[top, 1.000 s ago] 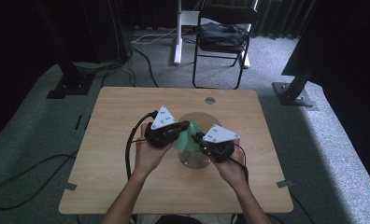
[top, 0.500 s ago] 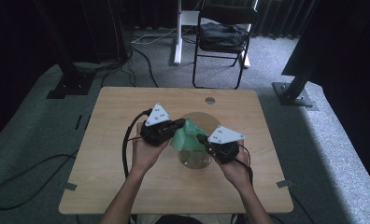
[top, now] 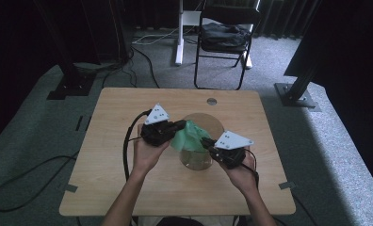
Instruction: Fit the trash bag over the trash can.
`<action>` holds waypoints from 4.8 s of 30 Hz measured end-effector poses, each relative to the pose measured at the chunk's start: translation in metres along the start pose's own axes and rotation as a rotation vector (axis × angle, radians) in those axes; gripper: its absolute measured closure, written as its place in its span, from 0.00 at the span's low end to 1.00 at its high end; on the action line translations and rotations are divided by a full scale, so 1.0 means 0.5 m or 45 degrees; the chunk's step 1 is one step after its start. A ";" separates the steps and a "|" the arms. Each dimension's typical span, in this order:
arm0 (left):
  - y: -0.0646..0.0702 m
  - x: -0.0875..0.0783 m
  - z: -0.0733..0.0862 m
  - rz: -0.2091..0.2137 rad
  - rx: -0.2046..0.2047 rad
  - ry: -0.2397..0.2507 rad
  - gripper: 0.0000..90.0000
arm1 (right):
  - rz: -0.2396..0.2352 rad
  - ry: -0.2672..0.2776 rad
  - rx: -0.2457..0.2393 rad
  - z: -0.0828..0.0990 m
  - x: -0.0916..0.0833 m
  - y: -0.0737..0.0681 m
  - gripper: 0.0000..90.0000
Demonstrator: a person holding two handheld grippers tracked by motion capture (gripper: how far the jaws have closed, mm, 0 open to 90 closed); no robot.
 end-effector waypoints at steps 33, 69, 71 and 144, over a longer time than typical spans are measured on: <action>0.019 -0.003 -0.005 0.034 0.025 -0.001 1.00 | 0.113 -0.020 -0.098 -0.031 0.043 -0.009 1.00; -0.042 -0.008 0.019 -0.037 -0.110 -0.007 0.97 | 0.133 -0.093 -0.075 0.004 0.003 0.003 1.00; -0.052 -0.009 0.030 -0.050 -0.123 -0.024 0.96 | 0.138 -0.122 -0.070 0.016 -0.008 0.004 1.00; -0.051 0.014 0.060 -0.152 -0.075 -0.098 1.00 | 0.134 -0.209 -0.055 0.057 -0.062 0.007 1.00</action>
Point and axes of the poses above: each handheld gripper's, and its own axes: x roughly forward along the jaws, z roughly out of its underside, y roughly to its right, the point moved 2 cm from there along x, roughly forward along the jaws, and after that the axes turned 13 degrees about -z, right-handed, at the moved point
